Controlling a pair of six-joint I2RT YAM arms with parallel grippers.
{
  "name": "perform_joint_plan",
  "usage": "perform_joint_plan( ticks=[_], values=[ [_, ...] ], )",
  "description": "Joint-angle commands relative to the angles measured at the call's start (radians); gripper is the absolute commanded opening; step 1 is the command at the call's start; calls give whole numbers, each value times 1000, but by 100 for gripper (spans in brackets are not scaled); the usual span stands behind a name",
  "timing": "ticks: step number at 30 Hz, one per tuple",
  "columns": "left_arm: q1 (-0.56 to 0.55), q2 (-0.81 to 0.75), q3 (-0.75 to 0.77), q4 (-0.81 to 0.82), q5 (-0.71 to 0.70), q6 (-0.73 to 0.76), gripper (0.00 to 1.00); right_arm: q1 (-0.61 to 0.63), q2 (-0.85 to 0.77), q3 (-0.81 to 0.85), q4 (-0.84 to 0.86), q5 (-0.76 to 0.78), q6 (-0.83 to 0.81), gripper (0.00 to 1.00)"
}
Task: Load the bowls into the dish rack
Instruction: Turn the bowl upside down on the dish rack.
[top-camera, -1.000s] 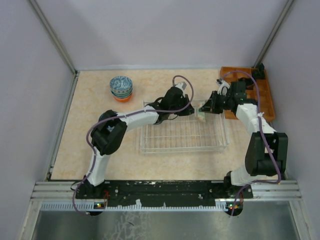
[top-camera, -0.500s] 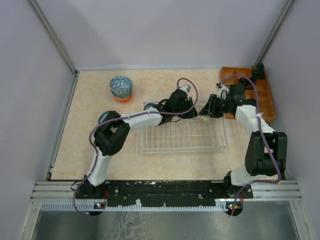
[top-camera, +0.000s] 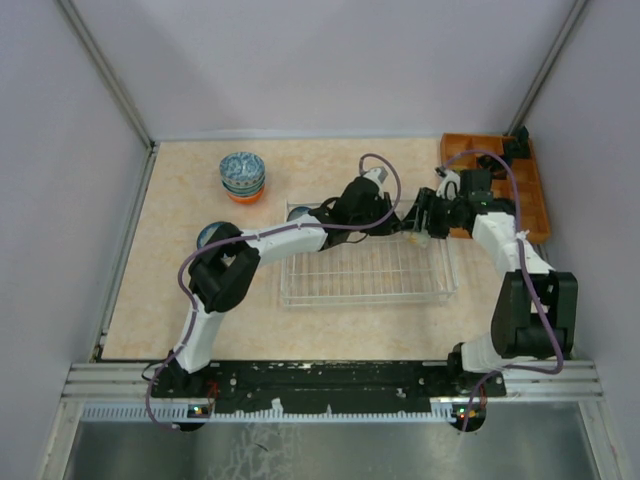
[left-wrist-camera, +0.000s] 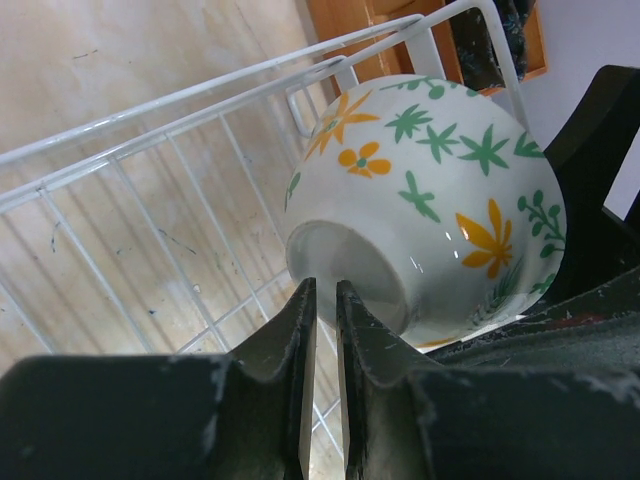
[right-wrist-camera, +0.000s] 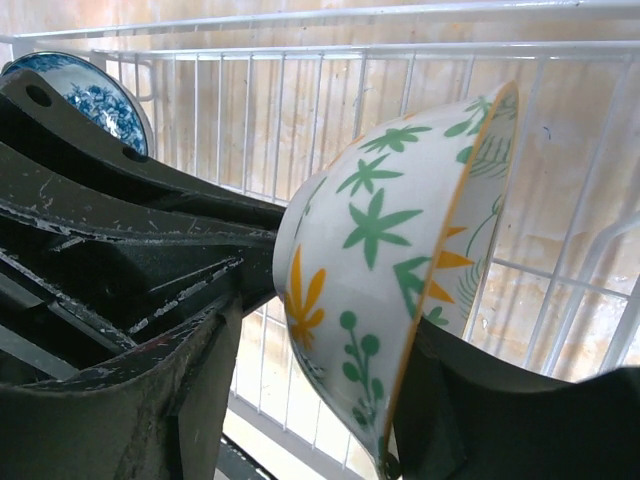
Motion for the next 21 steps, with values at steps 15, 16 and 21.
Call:
perform_joint_plan(
  ticks=[15, 16, 21],
  values=[
    [-17, -1, 62, 12, 4, 0, 19, 7, -69, 56, -91, 147, -7, 69],
    [-17, 0, 63, 12, 2, 2, 19, 7, -70, 61, -99, 156, -7, 70],
    [-16, 3, 69, 6, -2, 3, 19, 7, -68, 83, -132, 218, -13, 74]
  ],
)
